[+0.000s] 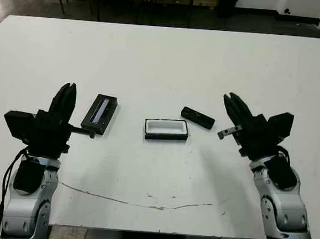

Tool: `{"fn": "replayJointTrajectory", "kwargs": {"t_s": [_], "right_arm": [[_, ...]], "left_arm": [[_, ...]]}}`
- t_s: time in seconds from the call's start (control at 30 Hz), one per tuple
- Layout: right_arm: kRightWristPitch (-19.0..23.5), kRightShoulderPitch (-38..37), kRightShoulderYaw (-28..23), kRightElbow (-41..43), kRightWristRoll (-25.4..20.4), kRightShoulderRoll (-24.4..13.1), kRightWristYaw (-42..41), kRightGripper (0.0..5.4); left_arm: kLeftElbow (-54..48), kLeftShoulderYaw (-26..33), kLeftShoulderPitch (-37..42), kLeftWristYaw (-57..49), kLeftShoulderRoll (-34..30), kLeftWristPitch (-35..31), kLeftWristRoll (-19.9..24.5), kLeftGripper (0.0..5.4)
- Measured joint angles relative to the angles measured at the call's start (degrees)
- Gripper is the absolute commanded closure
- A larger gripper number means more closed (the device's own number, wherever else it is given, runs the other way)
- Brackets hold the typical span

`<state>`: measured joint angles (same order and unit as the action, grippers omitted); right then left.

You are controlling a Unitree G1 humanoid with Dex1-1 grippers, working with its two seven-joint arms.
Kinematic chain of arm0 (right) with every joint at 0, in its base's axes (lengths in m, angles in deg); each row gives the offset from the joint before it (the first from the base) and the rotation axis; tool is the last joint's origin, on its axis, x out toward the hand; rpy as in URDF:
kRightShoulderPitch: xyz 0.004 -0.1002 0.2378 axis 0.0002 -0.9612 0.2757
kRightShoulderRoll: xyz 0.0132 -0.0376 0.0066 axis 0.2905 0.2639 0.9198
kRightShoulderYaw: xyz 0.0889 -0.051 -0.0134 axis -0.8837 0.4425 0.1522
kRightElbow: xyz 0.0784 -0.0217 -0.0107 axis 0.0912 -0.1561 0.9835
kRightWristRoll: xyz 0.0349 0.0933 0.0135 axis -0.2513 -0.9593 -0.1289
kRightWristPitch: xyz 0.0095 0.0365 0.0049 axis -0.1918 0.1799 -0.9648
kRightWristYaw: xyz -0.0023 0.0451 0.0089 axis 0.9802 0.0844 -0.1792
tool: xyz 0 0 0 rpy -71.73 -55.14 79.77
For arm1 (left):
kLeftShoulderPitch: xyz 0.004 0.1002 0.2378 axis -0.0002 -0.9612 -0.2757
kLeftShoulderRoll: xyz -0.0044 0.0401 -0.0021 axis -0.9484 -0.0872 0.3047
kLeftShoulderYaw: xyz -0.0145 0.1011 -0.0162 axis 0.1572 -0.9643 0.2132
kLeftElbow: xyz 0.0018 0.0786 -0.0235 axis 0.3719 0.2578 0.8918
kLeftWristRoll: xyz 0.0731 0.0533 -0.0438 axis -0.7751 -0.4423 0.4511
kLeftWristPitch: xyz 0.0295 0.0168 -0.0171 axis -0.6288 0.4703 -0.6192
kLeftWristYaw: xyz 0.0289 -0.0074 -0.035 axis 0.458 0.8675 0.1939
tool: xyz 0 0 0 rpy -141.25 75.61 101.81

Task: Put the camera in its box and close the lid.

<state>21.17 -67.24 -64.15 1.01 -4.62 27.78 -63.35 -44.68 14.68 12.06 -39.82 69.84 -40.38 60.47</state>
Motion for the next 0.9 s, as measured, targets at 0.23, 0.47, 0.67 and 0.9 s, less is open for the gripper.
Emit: {"fn": "replayJointTrajectory", "kwargs": {"t_s": [0.23,0.47,0.67,0.9], "right_arm": [[-0.02,1.73,-0.13,-1.42,-0.09,-0.65,-0.43,5.37],[0.02,2.68,-0.23,-3.66,0.13,-2.18,-1.85,5.37],[1.03,7.90,-2.17,-7.53,-1.06,-8.22,-8.10,5.29],[6.17,18.15,-2.45,-21.31,-5.24,-15.63,-21.64,3.95]], "left_arm": [[0.18,-0.10,0.17,-0.30,0.00,0.04,-0.62,5.40],[0.75,-0.46,0.68,-0.37,0.02,0.20,-1.10,5.40],[0.60,-0.56,-0.11,-0.24,0.11,0.31,-0.96,5.40],[-0.16,-0.94,-1.17,-0.26,0.14,0.31,-1.04,5.40]]}}
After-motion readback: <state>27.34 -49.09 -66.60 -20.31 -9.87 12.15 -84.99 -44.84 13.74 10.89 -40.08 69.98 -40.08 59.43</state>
